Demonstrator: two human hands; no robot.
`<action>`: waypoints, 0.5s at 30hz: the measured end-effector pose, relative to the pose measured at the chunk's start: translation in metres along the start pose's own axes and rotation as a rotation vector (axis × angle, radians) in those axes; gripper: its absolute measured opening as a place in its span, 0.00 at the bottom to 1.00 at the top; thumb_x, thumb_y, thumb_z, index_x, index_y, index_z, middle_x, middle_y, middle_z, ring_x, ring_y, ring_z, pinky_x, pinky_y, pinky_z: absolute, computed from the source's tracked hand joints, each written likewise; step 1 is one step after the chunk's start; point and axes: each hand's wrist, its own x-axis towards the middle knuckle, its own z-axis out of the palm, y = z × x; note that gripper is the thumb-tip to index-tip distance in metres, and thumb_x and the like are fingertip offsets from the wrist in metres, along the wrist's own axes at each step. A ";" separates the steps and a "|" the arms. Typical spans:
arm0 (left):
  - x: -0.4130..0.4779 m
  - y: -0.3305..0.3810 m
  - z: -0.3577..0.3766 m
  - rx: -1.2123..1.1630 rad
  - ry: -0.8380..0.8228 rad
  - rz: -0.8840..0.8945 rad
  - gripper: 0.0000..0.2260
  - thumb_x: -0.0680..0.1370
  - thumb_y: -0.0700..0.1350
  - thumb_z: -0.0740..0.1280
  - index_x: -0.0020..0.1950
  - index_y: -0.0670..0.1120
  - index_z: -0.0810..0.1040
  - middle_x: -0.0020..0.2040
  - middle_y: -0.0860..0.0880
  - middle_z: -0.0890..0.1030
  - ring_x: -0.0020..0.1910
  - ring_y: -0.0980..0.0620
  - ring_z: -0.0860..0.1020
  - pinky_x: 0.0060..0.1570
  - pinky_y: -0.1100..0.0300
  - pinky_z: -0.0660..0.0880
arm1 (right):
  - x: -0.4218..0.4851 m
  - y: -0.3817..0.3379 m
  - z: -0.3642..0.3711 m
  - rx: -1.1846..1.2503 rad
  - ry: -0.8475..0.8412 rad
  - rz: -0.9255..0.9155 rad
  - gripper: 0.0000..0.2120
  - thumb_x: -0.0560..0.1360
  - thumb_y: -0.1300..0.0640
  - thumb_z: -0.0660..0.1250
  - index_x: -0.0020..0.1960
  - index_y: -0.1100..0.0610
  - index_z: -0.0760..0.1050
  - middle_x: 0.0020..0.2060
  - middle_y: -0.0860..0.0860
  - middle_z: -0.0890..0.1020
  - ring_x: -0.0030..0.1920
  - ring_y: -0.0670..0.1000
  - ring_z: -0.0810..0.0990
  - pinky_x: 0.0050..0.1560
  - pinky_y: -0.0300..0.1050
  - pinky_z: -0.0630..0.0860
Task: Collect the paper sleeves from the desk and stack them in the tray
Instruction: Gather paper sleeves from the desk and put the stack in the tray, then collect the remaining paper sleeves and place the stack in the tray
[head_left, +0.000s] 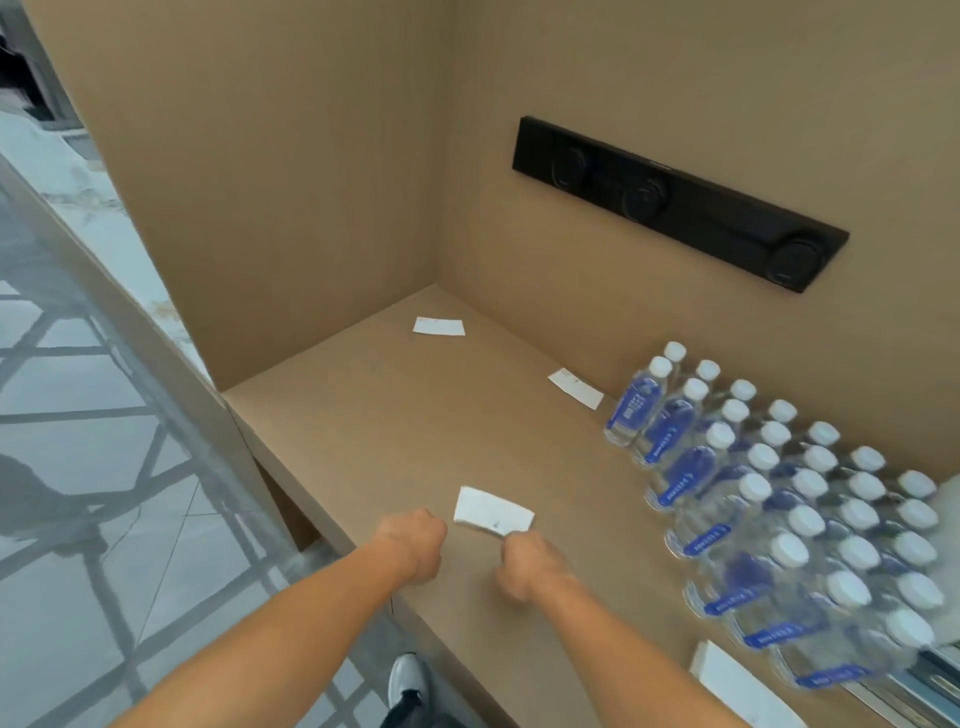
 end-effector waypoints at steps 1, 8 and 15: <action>0.013 -0.007 -0.009 0.003 0.007 0.004 0.17 0.79 0.44 0.61 0.67 0.43 0.72 0.67 0.41 0.72 0.66 0.41 0.74 0.61 0.50 0.74 | 0.015 -0.008 -0.007 0.012 0.012 -0.006 0.17 0.74 0.56 0.62 0.62 0.57 0.77 0.63 0.57 0.79 0.62 0.58 0.79 0.60 0.47 0.76; 0.099 -0.060 -0.079 -0.063 0.030 -0.011 0.17 0.80 0.45 0.60 0.68 0.43 0.71 0.69 0.39 0.71 0.68 0.40 0.72 0.64 0.51 0.72 | 0.127 -0.066 -0.078 0.081 0.098 -0.054 0.14 0.74 0.56 0.61 0.55 0.57 0.80 0.56 0.59 0.82 0.57 0.61 0.81 0.55 0.47 0.77; 0.194 -0.128 -0.142 -0.057 0.051 -0.002 0.17 0.79 0.45 0.60 0.67 0.43 0.72 0.68 0.39 0.72 0.67 0.39 0.74 0.63 0.50 0.72 | 0.224 -0.114 -0.126 0.162 0.139 -0.033 0.13 0.76 0.56 0.63 0.57 0.60 0.78 0.58 0.62 0.80 0.59 0.61 0.80 0.59 0.48 0.77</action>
